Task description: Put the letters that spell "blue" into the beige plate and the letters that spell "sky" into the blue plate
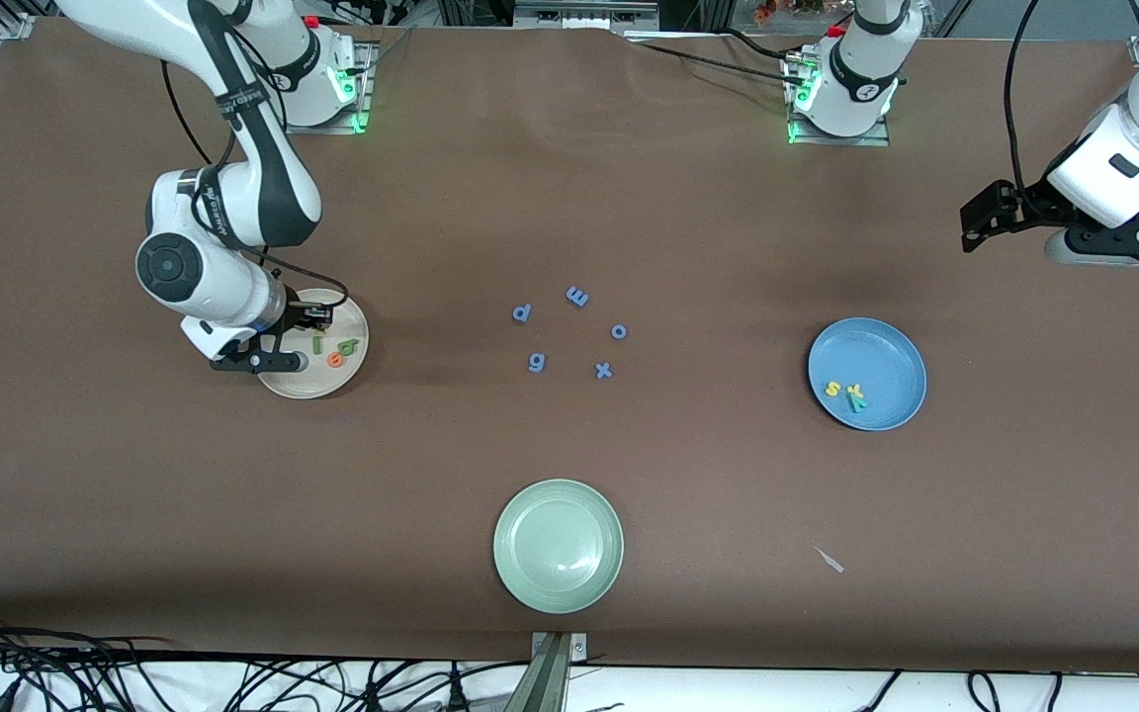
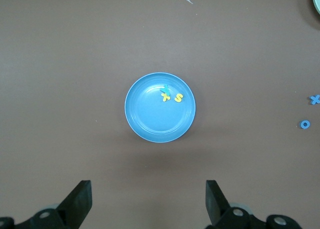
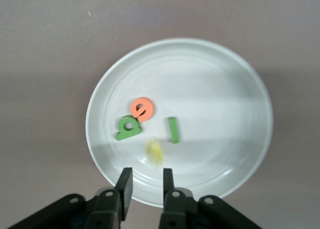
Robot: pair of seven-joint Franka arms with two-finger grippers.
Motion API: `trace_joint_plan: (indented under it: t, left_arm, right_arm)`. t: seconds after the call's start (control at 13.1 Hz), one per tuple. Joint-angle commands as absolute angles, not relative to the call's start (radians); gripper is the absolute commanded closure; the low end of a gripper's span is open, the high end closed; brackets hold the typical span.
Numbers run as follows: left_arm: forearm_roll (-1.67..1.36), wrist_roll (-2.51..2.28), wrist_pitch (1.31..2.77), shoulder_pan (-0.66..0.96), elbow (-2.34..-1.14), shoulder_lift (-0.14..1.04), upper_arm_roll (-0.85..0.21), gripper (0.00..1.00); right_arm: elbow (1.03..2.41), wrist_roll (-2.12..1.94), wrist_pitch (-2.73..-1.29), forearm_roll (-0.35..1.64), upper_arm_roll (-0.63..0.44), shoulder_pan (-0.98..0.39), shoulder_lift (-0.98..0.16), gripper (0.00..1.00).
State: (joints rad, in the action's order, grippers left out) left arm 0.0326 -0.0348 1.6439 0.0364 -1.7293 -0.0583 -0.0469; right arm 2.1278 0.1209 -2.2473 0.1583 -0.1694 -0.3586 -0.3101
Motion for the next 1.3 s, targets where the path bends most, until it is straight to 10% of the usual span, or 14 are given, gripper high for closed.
trace_joint_plan:
  t: [0.0,0.53,1.22]
  left_arm:
    - [0.014,-0.017,1.618,0.035,-1.700,-0.048,-0.044,0.00]
    - [0.014,-0.017,1.618,0.034,-1.700,-0.048,-0.044,0.00]
    - [0.014,-0.017,1.617,0.035,-1.700,-0.048,-0.044,0.00]
  right_arm:
    - [2.138,0.100,-2.243,0.235,-0.193,-0.368,-0.296,0.12]
    - [1.674,0.094,-1.781,0.091,-0.222,-0.367,-0.296,0.02]
    - [1.407,0.060,-1.470,0.025,-0.244,-0.362,-0.191,0.00]
